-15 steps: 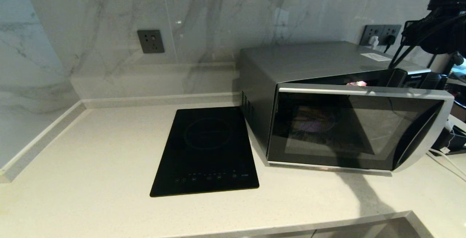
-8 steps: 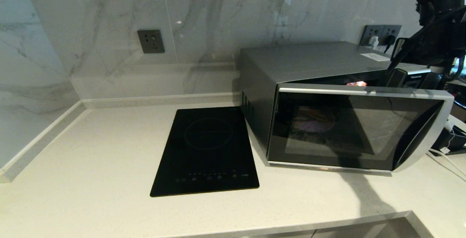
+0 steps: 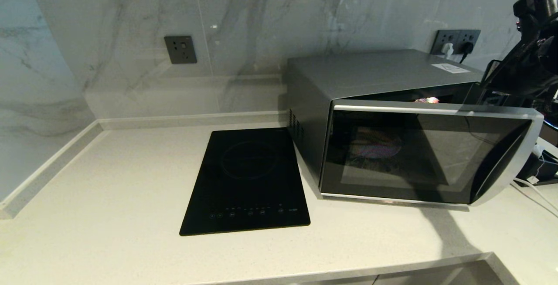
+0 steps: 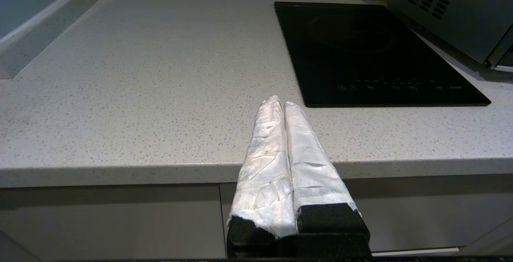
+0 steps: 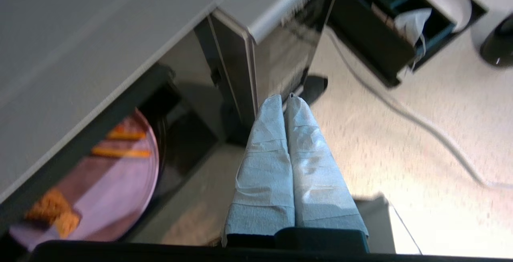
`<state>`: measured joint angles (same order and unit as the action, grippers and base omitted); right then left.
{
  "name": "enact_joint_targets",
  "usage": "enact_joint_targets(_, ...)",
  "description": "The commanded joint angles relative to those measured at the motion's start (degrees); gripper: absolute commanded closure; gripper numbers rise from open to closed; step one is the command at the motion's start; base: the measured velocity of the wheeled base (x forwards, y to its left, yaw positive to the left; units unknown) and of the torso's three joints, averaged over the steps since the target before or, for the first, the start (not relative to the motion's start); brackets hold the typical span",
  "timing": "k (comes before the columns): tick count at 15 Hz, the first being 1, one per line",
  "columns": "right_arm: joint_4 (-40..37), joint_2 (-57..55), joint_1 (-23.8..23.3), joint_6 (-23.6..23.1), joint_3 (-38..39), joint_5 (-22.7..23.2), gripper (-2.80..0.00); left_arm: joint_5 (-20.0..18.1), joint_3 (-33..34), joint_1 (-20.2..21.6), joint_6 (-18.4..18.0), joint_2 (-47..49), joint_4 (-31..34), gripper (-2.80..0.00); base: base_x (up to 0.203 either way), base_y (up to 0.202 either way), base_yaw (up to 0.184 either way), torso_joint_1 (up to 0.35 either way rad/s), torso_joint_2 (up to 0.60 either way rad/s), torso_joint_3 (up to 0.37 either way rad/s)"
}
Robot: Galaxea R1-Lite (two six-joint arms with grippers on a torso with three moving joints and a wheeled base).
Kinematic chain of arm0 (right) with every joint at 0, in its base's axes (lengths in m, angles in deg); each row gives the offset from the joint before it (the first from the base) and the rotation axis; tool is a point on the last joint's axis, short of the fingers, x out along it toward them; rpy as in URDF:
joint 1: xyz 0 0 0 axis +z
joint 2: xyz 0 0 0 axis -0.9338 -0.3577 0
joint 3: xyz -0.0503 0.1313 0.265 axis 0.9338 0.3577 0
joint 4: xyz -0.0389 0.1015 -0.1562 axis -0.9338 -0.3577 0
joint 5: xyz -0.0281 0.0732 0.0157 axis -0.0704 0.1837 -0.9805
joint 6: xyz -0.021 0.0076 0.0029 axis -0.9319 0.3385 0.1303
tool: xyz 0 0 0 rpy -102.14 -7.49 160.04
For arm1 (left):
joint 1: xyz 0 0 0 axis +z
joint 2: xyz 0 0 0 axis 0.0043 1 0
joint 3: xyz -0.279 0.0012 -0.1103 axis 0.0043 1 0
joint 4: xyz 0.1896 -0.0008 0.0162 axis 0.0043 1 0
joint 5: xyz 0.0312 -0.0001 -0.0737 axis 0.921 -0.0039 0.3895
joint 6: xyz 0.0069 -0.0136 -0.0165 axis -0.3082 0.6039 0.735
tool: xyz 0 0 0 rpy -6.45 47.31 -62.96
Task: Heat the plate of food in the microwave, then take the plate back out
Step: Open the microwave oven
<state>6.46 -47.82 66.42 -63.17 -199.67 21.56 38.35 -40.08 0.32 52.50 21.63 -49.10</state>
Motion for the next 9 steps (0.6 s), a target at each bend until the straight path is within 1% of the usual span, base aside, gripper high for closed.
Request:
enact_joint_targets(1,-4.53,2.78,0.21,1.26,0.04,1.75,0.00,0.02,0.00,0.01,0.13,0.04,-0.02,0.00,0.000,0.000,0.000,0.000,0.00,0.000)
enact_joint_targets(4,-12.70,6.54,1.33,3.27,0.04,6.73,0.00,0.02,0.00,0.01,0.04,0.04,-0.02,0.00,0.000,0.000,0.000,0.000,0.00,0.000)
enact_joint_targets(6,-15.32,7.79,1.39,3.38,0.44,9.79,0.00,0.02,0.00,0.01,0.04,0.04,-0.02,0.00,0.000,0.000,0.000,0.000,0.00,0.000)
enact_joint_targets(9,-17.37,9.37,1.39,3.48,2.82,12.35,0.00,0.02,0.00,0.01,0.04,0.04,-0.02,0.00,0.000,0.000,0.000,0.000,0.00,0.000)
